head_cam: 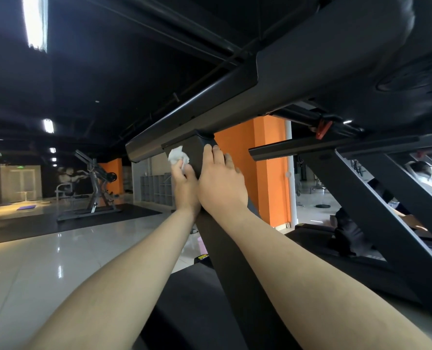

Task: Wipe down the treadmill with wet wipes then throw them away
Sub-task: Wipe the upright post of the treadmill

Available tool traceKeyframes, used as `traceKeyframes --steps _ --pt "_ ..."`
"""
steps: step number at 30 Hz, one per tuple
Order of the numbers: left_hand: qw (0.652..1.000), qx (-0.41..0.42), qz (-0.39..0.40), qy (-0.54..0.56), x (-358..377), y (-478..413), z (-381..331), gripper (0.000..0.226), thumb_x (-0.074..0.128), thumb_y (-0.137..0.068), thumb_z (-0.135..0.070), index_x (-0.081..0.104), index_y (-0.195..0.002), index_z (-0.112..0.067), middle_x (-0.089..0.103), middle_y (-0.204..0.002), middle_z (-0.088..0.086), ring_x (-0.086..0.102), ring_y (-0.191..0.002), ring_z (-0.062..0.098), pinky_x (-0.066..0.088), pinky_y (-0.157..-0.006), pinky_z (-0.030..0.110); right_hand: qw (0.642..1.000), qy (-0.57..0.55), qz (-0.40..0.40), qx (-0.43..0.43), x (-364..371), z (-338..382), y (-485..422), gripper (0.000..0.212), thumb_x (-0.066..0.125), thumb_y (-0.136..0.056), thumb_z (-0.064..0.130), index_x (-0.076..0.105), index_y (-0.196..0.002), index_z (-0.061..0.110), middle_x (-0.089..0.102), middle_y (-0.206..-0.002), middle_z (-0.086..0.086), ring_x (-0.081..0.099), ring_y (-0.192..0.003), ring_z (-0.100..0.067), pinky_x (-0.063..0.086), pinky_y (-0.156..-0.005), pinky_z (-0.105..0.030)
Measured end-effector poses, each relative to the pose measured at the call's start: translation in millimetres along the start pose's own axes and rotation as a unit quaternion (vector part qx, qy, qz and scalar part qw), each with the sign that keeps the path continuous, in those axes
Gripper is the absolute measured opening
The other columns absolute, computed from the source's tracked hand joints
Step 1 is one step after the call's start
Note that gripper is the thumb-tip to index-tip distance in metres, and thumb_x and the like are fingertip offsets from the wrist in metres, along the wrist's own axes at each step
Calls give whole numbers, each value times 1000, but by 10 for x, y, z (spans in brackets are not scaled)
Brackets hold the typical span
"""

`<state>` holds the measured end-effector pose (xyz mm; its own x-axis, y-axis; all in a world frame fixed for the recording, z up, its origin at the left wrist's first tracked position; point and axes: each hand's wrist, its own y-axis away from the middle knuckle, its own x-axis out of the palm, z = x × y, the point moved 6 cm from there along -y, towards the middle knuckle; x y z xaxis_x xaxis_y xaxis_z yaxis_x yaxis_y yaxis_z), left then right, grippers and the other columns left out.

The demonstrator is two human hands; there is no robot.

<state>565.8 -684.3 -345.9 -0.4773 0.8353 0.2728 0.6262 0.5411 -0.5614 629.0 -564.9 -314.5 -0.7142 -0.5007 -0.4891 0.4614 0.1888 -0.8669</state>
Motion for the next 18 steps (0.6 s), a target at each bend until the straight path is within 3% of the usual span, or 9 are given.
traceKeyframes --steps 2,4,6,9,12,15,18 --pt "999 42 31 -14 56 6 -81 70 38 -78 -82 55 -132 -41 64 -128 4 58 -121 29 44 -105 59 1000 -17 -5 3 -8 -16 -7 57 30 -108 42 23 -156 13 31 -161 -10 31 -148 -33 44 -109 -47" --pt "986 131 56 -86 94 92 -267 30 37 -92 -71 46 -120 -67 56 -130 -14 49 -130 25 37 -111 58 997 -73 -20 17 -44 -58 -17 49 33 -107 39 38 -150 17 42 -154 -5 41 -141 -29 48 -98 -46" --pt "969 206 76 -111 105 130 -349 25 36 -99 -62 39 -121 -74 48 -144 -12 40 -140 22 33 -116 56 988 -144 -54 33 -117 -99 -9 40 35 -103 35 54 -135 18 58 -136 -2 56 -124 -27 52 -85 -42" --pt "967 211 81 -119 24 183 -206 32 34 -106 -54 37 -135 -67 23 -166 -5 17 -154 16 20 -124 53 982 -163 -87 23 -181 -100 37 40 41 -99 26 58 -134 16 62 -133 -4 60 -121 -27 55 -90 -45" --pt "972 145 12 -186 -188 138 100 45 24 -110 -41 32 -155 -39 0 -170 -4 -4 -156 12 6 -126 51 989 -125 -84 7 -156 -60 54 44 49 -97 13 53 -141 12 56 -143 -6 55 -129 -28 56 -89 -48" --pt "976 130 16 -172 -269 137 128 49 27 -111 -35 26 -159 -27 2 -170 -5 3 -156 13 12 -126 47 993 -100 -68 10 -124 -43 47 47 50 -97 13 48 -144 11 51 -149 -7 50 -136 -28 56 -92 -51" --pt "986 137 54 -76 -139 191 -132 50 34 -110 -36 31 -159 -24 24 -167 -6 27 -148 5 24 -124 36 992 -103 -64 13 -116 -40 54 47 47 -99 15 47 -146 13 48 -152 -6 46 -139 -27 53 -97 -50"
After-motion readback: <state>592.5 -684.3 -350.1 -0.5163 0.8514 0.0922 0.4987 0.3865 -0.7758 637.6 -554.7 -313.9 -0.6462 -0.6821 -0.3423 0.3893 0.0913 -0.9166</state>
